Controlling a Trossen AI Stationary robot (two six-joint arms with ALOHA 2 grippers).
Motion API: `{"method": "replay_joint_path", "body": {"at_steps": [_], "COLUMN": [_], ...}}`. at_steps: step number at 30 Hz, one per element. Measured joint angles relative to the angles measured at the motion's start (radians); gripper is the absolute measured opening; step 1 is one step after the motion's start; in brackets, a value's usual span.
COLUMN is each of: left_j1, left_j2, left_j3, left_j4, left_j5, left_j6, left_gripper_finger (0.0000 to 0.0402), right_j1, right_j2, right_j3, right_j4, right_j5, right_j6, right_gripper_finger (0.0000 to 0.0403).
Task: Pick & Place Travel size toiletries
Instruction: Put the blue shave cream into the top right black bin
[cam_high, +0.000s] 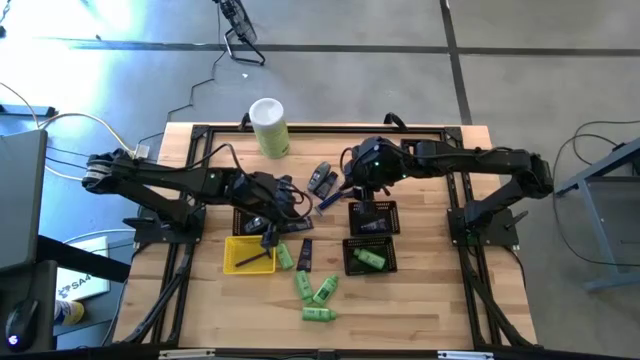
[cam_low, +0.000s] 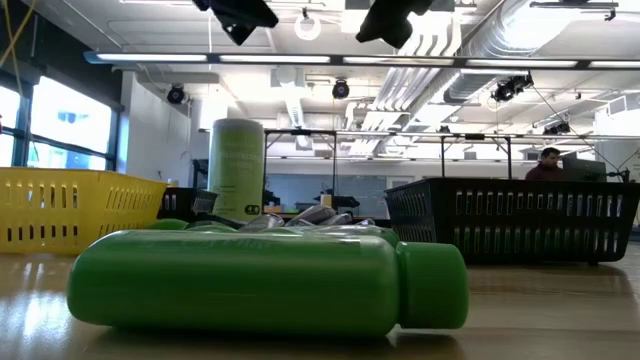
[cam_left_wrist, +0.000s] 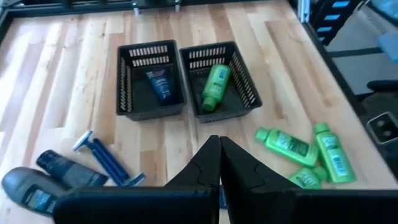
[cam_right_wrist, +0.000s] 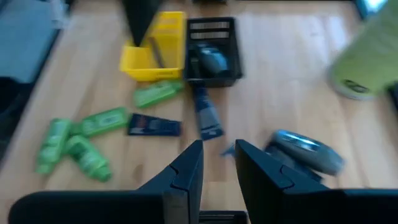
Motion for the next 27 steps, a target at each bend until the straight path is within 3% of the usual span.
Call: {"method": "replay_joint_path", "body": {"at_steps": [10,17,27], "left_j1": [0.0,0.0,0.0], "left_j2": [-0.087,-0.141,-0.274], "left_j3": [-0.159,-0.222,-0.357], "left_j4": [0.105,0.18,0.319], "left_j5": [-0.097,-0.097,-0.108], "left_j6": [-0.016,-0.02,-0.008], "left_gripper_finger": [0.0,0.0,0.0], "right_j1": [-0.048,-0.073,-0.061], "right_j2": [-0.019,-0.157,-0.463], "right_j3": [-0.034,-0.268,-0.59], "right_j4": [0.012,0.255,0.554], "right_j5": [-0.034,0.03,0.158], "right_j6": [-0.012,0.095,0.18], "right_gripper_finger": [0.0085,0.0085,0.0085]}}
